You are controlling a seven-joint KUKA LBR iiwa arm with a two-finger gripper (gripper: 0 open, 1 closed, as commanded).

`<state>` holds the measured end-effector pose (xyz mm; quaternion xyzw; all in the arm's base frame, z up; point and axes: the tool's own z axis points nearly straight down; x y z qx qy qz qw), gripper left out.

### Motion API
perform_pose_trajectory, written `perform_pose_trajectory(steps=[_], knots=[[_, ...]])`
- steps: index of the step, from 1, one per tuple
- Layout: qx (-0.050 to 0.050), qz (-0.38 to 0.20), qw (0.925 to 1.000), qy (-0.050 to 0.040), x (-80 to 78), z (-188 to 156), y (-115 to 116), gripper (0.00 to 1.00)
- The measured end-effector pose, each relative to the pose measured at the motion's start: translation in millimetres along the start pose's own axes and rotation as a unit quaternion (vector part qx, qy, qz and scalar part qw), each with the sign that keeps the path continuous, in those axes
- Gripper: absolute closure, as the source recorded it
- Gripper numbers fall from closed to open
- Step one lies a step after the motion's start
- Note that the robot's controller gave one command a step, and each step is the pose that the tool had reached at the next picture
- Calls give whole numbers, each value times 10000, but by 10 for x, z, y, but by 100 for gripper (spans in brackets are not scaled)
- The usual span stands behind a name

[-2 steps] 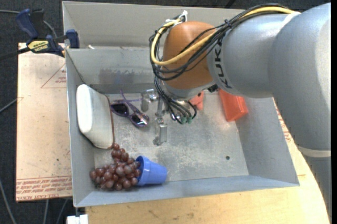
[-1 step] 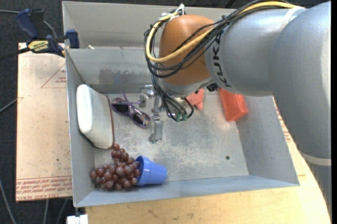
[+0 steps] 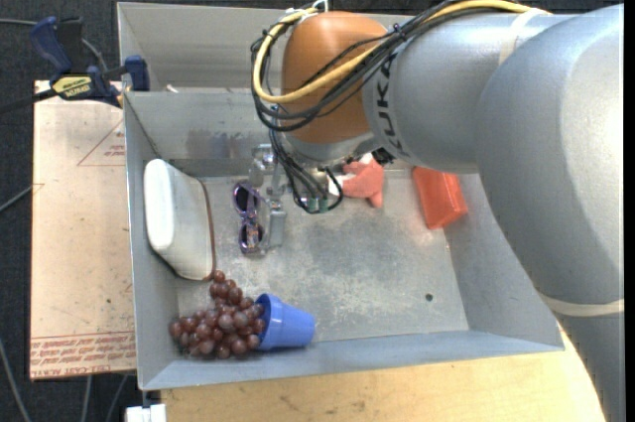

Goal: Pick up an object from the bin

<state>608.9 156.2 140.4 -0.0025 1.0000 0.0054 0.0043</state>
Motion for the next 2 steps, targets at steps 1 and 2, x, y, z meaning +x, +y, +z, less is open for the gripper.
perform_pose_trajectory(steps=[1, 2], knots=[[26, -1250, 9922, 17, -149, 578, -454, 100], [25, -1249, 9922, 17, -149, 578, -454, 100]])
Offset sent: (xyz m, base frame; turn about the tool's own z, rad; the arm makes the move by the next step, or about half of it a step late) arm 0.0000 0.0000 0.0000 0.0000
